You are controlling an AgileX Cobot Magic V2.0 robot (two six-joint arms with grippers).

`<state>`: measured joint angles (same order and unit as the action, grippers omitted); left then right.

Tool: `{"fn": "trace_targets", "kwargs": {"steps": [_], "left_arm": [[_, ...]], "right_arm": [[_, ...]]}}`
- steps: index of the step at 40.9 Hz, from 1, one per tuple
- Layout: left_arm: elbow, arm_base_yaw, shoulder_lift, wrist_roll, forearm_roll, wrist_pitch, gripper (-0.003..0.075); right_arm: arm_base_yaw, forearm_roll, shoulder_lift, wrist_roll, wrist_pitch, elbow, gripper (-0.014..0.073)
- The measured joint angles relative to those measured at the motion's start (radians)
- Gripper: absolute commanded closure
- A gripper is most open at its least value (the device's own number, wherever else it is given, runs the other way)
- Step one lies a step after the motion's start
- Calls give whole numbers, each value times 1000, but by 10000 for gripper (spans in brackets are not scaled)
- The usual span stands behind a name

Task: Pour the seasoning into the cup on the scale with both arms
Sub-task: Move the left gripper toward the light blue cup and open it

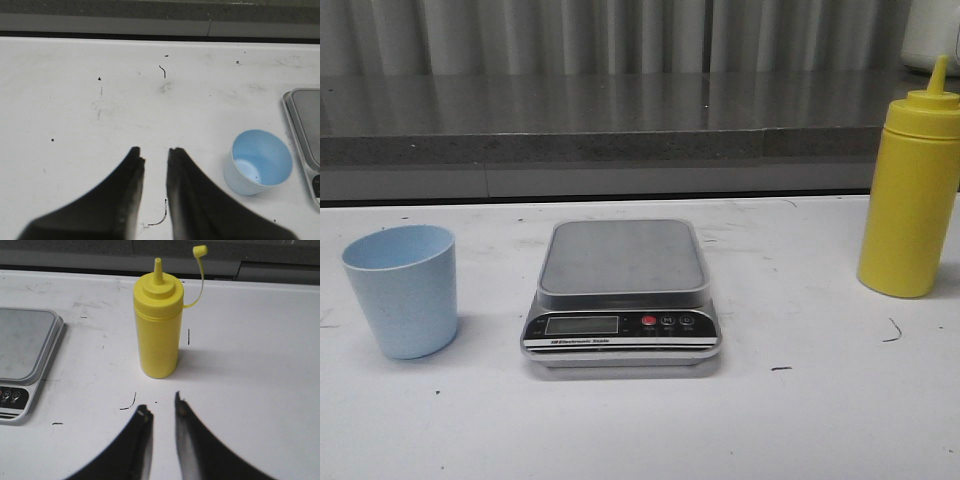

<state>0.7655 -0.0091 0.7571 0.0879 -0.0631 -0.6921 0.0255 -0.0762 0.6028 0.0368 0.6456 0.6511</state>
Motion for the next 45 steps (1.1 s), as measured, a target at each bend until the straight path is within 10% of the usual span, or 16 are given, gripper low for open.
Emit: {"fn": "trace_targets", "kwargs": {"steps": [6,45], "left_arm": [[0,0,0,0,-8,-4,127],[40,0,107,0,136,-1,247]], "right_arm": [[0,0,0,-7,0,0,12],[0,0,0,-7,0,0,12]]}}
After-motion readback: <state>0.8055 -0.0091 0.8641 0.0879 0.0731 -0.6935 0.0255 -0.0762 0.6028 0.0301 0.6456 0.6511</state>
